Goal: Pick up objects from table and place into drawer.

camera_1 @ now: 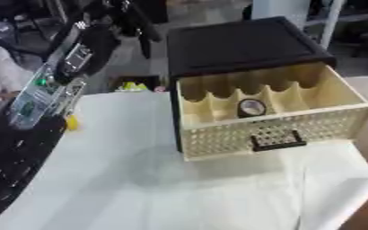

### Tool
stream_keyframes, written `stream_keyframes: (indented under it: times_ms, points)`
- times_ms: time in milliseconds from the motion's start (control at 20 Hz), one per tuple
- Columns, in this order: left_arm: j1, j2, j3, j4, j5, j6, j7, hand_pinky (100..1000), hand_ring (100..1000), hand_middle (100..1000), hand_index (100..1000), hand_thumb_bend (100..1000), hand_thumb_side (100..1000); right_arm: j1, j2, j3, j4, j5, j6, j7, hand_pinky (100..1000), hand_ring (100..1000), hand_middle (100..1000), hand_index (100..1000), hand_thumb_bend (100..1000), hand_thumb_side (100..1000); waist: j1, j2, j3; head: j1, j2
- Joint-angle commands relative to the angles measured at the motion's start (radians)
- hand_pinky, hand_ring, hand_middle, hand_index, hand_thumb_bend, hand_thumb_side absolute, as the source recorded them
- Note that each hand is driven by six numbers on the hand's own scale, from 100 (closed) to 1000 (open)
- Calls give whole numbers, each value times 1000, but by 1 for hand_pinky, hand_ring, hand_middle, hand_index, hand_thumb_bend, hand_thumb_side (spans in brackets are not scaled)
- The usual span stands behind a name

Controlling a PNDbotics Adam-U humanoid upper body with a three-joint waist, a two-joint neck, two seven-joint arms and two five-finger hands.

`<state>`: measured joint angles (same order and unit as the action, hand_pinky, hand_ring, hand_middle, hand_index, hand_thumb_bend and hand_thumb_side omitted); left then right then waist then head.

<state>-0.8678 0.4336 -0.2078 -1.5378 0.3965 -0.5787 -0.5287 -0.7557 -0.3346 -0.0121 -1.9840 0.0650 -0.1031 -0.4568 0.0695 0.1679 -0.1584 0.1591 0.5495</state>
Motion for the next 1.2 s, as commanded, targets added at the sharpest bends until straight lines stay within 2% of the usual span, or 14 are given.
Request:
stream_keyframes:
  times_ms: [50, 100, 150, 200, 250, 300, 350, 450, 550, 850, 1050, 1200]
  points:
    - [30, 40, 14, -82, 49, -81, -77, 455, 643, 578, 934, 100, 815, -8, -48, -3, -16, 14, 6, -2, 315, 493, 464, 622, 882, 939, -14, -22, 9, -15, 9]
    - [52, 42, 18, -98, 63, -67, -63, 456, 643, 574, 933, 100, 833, -4, -58, -1, -16, 17, 9, 0, 299, 489, 464, 623, 868, 987, -21, -24, 14, -19, 11]
    - [74, 43, 23, -118, 77, -53, -49, 457, 643, 574, 932, 100, 837, 0, -69, 0, -16, 22, 14, 3, 291, 487, 463, 624, 868, 987, -26, -25, 17, -23, 13]
    - [96, 44, 27, -140, 91, -39, -35, 458, 643, 573, 931, 100, 855, 4, -83, 5, -16, 29, 21, 11, 252, 480, 458, 628, 885, 931, -32, -26, 22, -26, 15]
    - [118, 44, 30, -162, 105, -24, -21, 459, 644, 574, 930, 100, 863, 7, -100, 10, -16, 40, 29, 22, 224, 475, 450, 633, 920, 811, -36, -27, 26, -29, 17]
    - [141, 43, 33, -185, 120, -10, -6, 463, 647, 577, 930, 100, 875, 7, -120, 18, -16, 52, 37, 35, 198, 470, 452, 638, 942, 811, -41, -28, 29, -33, 19]
    - [164, 44, 35, -208, 134, 5, 8, 463, 649, 581, 931, 100, 879, 7, -139, 24, -16, 65, 46, 48, 165, 465, 450, 644, 990, 742, -45, -29, 30, -36, 21]
    - [211, 49, 39, -255, 163, 33, 35, 459, 650, 585, 934, 100, 889, 6, -180, 48, -16, 92, 68, 76, 104, 456, 445, 655, 1000, 621, -53, -32, 33, -38, 26]
    - [259, 53, 48, -303, 192, 63, 40, 456, 650, 586, 934, 100, 892, 7, -227, 80, -16, 121, 89, 106, 100, 450, 442, 660, 1000, 556, -59, -34, 36, -41, 32]
    - [402, 37, 111, -443, 282, 152, 30, 443, 639, 590, 934, 100, 897, 14, -372, 177, -11, 211, 131, 195, 100, 414, 419, 678, 1000, 541, -76, -47, 51, -55, 51]
    - [468, 14, 162, -461, 340, 210, -14, 439, 637, 609, 934, 100, 902, 22, -466, 259, 34, 266, 98, 253, 100, 400, 411, 695, 1000, 541, -85, -56, 59, -66, 63]
    - [510, -1, 200, -462, 383, 254, -58, 440, 637, 624, 933, 100, 922, 30, -537, 324, 75, 270, 56, 297, 100, 395, 412, 704, 1000, 541, -92, -62, 64, -78, 74]
